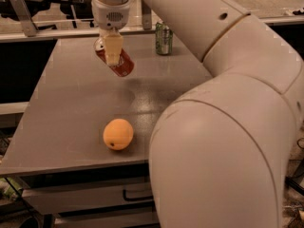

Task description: Knock coke can over

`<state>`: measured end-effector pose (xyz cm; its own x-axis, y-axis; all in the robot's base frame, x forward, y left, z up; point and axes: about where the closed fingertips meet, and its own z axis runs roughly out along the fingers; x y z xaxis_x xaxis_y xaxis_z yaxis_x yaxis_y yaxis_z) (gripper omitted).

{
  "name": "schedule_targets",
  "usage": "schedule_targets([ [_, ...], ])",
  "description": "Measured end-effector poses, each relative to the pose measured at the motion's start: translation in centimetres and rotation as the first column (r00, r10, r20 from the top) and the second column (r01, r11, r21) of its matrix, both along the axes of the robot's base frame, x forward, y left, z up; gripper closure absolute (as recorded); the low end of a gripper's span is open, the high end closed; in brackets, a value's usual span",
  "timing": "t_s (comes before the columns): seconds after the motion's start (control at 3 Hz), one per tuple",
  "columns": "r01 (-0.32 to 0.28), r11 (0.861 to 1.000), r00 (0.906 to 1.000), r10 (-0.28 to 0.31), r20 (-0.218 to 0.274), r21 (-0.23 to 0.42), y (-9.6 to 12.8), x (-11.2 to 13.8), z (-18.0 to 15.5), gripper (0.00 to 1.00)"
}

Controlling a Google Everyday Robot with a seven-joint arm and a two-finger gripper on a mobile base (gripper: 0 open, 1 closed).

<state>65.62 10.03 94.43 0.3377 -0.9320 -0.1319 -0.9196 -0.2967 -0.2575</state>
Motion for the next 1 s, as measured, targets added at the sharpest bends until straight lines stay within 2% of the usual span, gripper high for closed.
schedule_targets([
  [0.33,-0.018,0.995,0.9997,0.02,0.016,-0.098,0.0,0.6,-1.4,0.84],
  [0.67,-0.024,0.985,0.9992,0.029,0.027,-0.17,0.0,1.0,-2.6,0.61],
  [1.0,-0.054,0.968,0.9975,0.064,0.031,-0.244,0.0,0.8,-3.7,0.37],
])
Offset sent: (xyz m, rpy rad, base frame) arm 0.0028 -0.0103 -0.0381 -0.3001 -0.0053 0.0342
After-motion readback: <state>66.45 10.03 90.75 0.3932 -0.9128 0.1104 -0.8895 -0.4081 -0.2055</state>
